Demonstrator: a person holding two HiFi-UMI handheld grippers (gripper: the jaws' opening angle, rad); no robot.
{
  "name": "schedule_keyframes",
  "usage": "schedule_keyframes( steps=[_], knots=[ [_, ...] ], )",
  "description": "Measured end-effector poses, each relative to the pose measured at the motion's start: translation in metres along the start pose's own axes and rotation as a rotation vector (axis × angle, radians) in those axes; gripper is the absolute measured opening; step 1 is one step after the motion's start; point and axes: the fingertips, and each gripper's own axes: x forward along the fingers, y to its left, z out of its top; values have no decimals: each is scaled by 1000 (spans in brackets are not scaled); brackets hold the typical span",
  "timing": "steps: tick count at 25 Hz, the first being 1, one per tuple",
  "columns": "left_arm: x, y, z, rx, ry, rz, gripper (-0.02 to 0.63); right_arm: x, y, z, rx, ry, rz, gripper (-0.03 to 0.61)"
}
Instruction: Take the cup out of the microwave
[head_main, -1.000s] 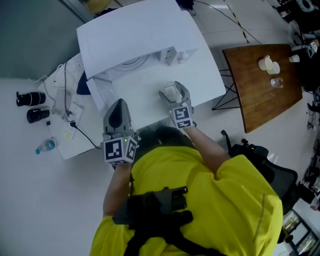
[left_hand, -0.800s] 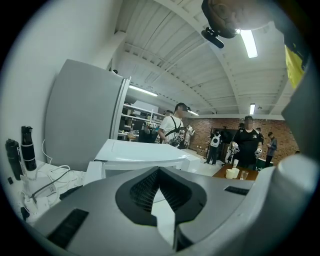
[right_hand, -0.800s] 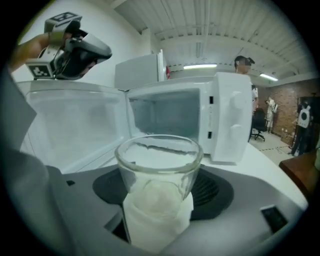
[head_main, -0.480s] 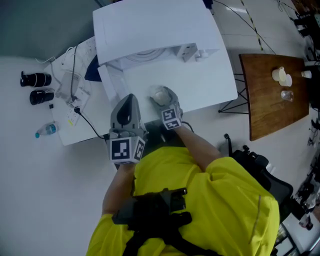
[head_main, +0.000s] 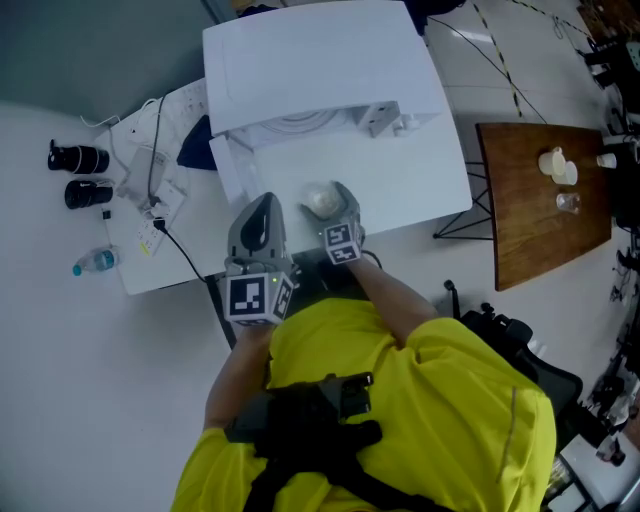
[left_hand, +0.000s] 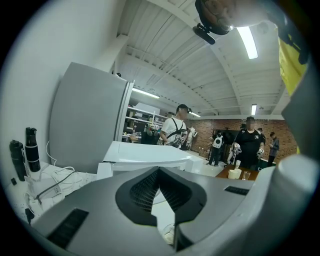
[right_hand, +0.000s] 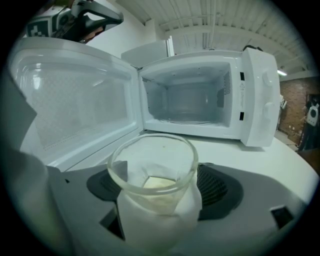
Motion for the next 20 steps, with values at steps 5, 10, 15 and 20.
schedule_keyframes(
  steps=[5, 10, 15, 20],
  knots=[
    [2, 0, -1, 21, 4, -1, 0, -64, -13, 15, -38, -11, 20, 454],
    [1, 2, -1, -7, 14, 7, 0, -145, -40, 98, 43, -126, -13, 453],
    [-13, -5, 25, 0, -28, 8, 0, -215, -69, 236, 57, -349, -27, 123],
    [-38, -16, 66, 13, -88, 11, 0, -272, -86, 309, 98, -483, -88, 5]
  ],
)
